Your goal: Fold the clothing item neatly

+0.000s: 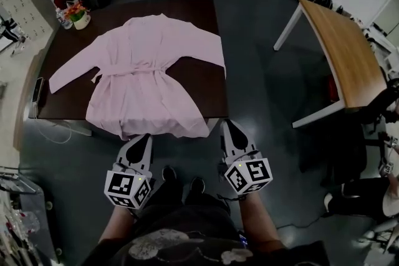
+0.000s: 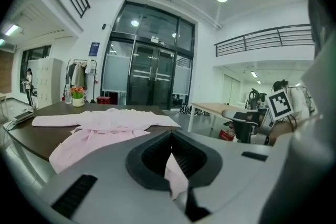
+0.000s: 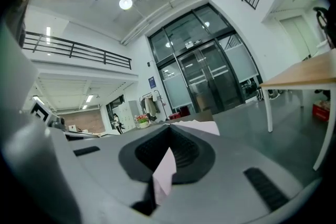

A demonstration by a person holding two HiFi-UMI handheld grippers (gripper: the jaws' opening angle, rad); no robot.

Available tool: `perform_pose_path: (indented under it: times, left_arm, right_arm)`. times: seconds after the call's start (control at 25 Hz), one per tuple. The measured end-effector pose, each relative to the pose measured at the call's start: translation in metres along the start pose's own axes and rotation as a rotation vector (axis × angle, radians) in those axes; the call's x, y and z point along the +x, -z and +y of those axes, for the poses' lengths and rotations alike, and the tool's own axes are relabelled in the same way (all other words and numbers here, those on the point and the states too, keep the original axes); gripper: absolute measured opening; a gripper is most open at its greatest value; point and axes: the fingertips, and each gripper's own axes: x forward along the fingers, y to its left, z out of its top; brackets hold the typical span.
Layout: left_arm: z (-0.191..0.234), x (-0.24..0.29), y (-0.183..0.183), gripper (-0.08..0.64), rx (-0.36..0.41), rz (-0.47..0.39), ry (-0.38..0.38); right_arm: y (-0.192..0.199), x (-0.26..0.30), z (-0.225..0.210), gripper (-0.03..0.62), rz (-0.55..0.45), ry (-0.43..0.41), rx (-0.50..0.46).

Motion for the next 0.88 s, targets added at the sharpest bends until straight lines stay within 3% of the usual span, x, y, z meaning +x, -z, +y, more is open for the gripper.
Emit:
perform_pose_path:
  times: [0.16,0.4,0.6,0.88]
  left_arm:
    - [0.005,0.034,0.0,0.009,-0.009,0.015,0.02]
    - [0.028,0.099,-0.001,0.009,-0.048,0.03,0.053]
    - [0.035,0.148,-0.009,0.01,-0.018,0.054,0.129]
    - [0.043,0.204,-0.006,0.009,-0.013,0.098,0.221]
  right_arm:
    - [0.006,0.014,-0.015,-0.009,0.01,0.022,0.046]
    - [-0.005,0.044,-0.045,-0.009,0.014,0.123,0.005]
    - [-0.026,0.08,-0.083,-0.009,-0.034,0.263,-0.031]
    - [-0.017,0.127,-0.107,-0.009,-0.004,0.322,-0.038]
